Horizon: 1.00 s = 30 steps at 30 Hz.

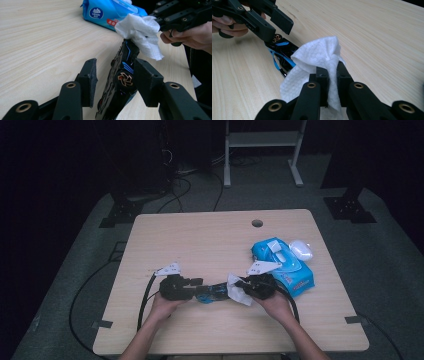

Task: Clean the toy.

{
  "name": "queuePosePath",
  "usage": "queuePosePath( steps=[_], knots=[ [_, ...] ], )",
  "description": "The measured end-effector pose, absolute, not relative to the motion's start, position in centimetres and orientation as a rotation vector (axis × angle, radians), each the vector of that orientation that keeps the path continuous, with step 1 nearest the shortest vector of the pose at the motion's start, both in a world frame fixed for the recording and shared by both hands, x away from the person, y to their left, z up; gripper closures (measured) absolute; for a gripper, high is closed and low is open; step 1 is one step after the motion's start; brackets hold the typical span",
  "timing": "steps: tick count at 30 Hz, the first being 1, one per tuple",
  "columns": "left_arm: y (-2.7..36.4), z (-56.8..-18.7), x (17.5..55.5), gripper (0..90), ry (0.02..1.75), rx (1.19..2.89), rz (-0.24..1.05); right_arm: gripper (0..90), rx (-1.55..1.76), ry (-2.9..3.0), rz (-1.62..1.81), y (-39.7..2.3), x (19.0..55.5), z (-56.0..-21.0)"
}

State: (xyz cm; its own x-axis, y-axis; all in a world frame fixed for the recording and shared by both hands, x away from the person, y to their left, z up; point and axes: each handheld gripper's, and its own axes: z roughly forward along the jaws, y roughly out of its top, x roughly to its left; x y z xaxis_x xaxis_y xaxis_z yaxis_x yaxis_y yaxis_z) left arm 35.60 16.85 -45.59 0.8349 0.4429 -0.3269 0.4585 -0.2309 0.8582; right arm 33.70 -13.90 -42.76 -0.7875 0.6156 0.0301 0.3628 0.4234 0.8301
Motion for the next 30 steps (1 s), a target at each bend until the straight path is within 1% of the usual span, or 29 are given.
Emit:
queuePosePath(
  steps=[5,12,25,30],
  knots=[
    [16.7,-45.5,35.1,51.4,0.648,1.880,0.027,83.7,0.844,2.401,1.301,-14.0,33.2,-42.8],
    [16.5,-45.3,34.0,48.4,0.608,1.910,0.056,83.7,0.802,2.404,1.297,-14.2,31.9,-42.8],
    [15.8,-44.8,32.0,48.2,0.522,1.971,0.078,83.9,0.709,2.405,1.287,-14.7,28.3,-42.8],
    [15.9,-44.9,31.1,44.9,0.515,1.989,0.079,83.9,0.683,2.424,1.264,-14.7,27.2,-42.7]
  ],
)
